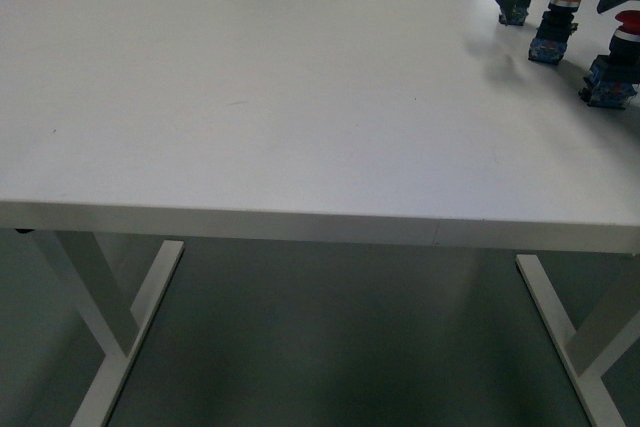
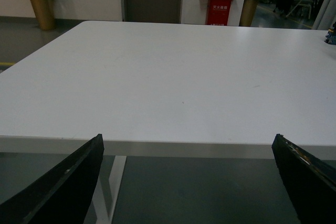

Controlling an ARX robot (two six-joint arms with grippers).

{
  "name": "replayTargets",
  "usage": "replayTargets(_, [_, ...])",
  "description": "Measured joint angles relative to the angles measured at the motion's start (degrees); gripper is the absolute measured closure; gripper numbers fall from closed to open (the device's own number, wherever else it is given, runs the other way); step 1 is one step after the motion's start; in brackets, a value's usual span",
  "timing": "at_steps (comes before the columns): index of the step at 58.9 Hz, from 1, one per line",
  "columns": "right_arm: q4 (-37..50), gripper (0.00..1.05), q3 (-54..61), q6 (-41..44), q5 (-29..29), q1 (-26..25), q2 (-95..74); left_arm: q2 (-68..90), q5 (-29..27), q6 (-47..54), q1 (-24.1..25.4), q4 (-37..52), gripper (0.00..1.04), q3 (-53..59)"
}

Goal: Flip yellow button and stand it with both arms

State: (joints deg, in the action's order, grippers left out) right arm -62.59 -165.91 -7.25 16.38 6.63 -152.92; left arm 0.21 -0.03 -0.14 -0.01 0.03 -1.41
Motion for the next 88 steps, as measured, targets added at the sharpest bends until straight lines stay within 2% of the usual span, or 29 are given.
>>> replayTargets(7, [1.5, 0.14, 0.0, 1.0, -0.1, -0.1, 0.0, 0.0, 0.0, 0.0, 0.0, 0.0, 0.06, 0.0])
replayTargets(10, [1.7, 0.13, 0.0, 1.4, 0.0, -0.1, 0.0, 0.0, 0.0, 0.0, 0.0, 0.0, 0.06, 0.0])
replayTargets(14, [2.5, 0.02, 0.0, 2.0, 0.4, -0.2, 0.0, 0.0, 0.0, 0.0, 0.0, 0.0, 0.06, 0.0])
replayTargets(20, [3.4, 0.05, 0.0, 2.8, 1.2, -0.3, 0.0, 0.0, 0.0, 0.0, 0.0, 0.0, 0.06, 0.0])
replayTargets(22, [4.1, 0.12, 0.0, 3.9, 1.5, -0.4, 0.1, 0.0, 0.0, 0.0, 0.0, 0.0, 0.06, 0.0])
replayTargets(24, [4.4, 0.15, 0.0, 4.5, 1.8, -0.5, 0.2, 0.0, 0.0, 0.0, 0.0, 0.0, 0.06, 0.0])
replayTargets(30, [5.9, 0.03, 0.0, 7.8, 2.1, -0.8, 1.0, 0.0, 0.0, 0.0, 0.0, 0.0, 0.06, 0.0])
replayTargets(37, [6.9, 0.12, 0.0, 12.1, 1.0, -1.3, 4.0, 0.0, 0.0, 0.0, 0.0, 0.0, 0.06, 0.0])
replayTargets(39, [7.0, 0.11, 0.0, 12.1, 0.6, -1.4, 4.7, 0.0, 0.0, 0.0, 0.0, 0.0, 0.06, 0.0])
replayTargets(41, [7.1, 0.03, 0.0, 13.4, 0.0, -1.5, 6.2, 0.0, 0.0, 0.0, 0.0, 0.0, 0.06, 0.0])
replayTargets(44, [7.9, 0.07, 1.0, 14.7, -2.1, -1.9, 9.5, 0.0, 0.0, 0.0, 0.0, 0.0, 0.06, 0.0])
replayTargets(49, [17.2, 0.07, 14.0, 14.4, -7.6, -2.5, 18.7, 0.0, 0.0, 0.0, 0.0, 0.0, 0.06, 0.0])
replayTargets(54, [28.9, 0.07, 36.3, 12.1, -14.2, -3.5, 35.8, 0.0, 0.0, 0.0, 0.0, 0.0, 0.06, 0.0])
replayTargets(66, [41.1, 0.07, 68.4, 4.1, -23.8, -5.7, 66.1, 0.0, 0.0, 0.0, 0.0, 0.0, 0.06, 0.0])
replayTargets(73, [45.7, 0.07, 83.7, -1.7, -26.9, -6.6, 78.7, 0.0, 0.0, 0.0, 0.0, 0.0, 0.06, 0.0])
replayTargets(80, [49.5, 0.07, 96.0, -8.2, -28.6, -7.1, 86.2, 0.0, 0.0, 0.0, 0.0, 0.0, 0.06, 0.0])
replayTargets(84, [62.2, 0.23, 108.3, -2.3, -18.4, -6.6, 93.9, 0.0, 0.0, 0.0, 0.0, 0.0, 0.06, 0.0])
replayTargets(88, [68.4, 0.35, 117.8, 2.3, -16.5, -6.7, 101.3, 0.0, 0.0, 0.0, 0.0, 0.0, 0.06, 0.0])
